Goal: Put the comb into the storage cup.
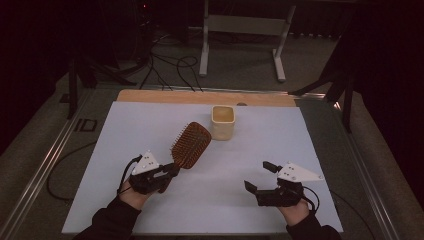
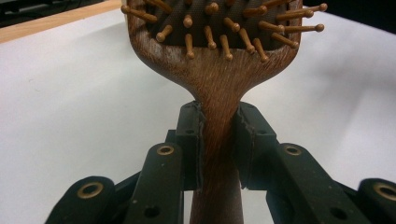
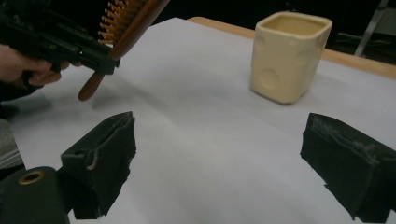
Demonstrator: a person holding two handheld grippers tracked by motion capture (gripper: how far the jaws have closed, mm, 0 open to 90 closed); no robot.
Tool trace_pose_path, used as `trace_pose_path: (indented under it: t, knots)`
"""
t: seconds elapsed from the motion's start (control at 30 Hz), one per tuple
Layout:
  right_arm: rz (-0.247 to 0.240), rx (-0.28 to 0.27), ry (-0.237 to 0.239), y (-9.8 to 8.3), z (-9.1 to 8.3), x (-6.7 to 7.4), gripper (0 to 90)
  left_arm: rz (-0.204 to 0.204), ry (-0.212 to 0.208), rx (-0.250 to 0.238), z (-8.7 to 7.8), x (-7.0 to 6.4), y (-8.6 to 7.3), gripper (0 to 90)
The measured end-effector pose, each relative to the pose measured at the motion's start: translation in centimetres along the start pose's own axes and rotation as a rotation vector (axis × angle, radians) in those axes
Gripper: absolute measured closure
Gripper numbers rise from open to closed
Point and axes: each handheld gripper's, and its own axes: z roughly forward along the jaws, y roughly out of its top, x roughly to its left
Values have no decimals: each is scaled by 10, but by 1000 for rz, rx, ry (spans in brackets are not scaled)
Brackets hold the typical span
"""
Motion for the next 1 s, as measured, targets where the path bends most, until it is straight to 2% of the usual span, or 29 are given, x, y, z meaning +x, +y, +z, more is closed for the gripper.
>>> trace_pose_path:
  t: [0.17,0.33,0.53,0.67,1.0]
  knots:
    - [-23,-29,9,19,0,4,99,-5,-4,-8,-1,0,0,742]
    - [-34,-58,44,40,8,9,99,-2,-2,-14,-1,0,0,742]
    - [-57,-63,73,56,18,15,96,1,-5,-15,-1,-1,1,742]
    - [-87,-51,68,68,29,18,92,5,-10,-15,-2,-1,1,743]
    - [-54,-43,101,85,56,23,89,4,-13,-21,-2,-2,1,742]
